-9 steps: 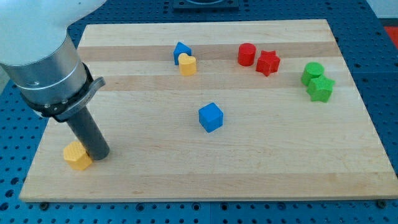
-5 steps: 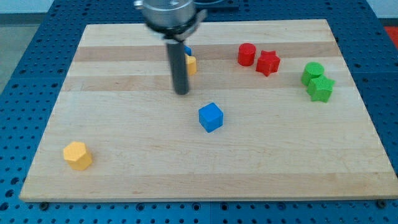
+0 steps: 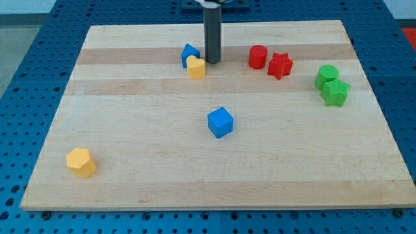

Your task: Slide the yellow heart closer to the yellow hexagon

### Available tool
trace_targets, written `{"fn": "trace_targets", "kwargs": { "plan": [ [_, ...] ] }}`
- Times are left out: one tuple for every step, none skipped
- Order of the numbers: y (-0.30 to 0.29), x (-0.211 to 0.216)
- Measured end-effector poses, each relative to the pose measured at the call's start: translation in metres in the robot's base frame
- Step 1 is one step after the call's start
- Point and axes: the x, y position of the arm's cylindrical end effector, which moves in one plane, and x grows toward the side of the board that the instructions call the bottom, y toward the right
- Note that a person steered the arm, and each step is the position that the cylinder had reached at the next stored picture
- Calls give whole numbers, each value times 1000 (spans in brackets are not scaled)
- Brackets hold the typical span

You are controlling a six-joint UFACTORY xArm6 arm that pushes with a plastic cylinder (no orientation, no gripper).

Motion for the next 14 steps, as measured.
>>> {"fn": "trace_targets", "kwargs": {
  "plan": [
    [-21,10],
    [-39,26],
    [-58,46],
    [-73,69],
    [-74,87],
    [-74,103],
    [-74,124],
    [-74,143],
    [-88,151],
    [-106,160],
    [-123,174],
    [-140,176],
    [-151,177],
    [-155,185]
  ]
}}
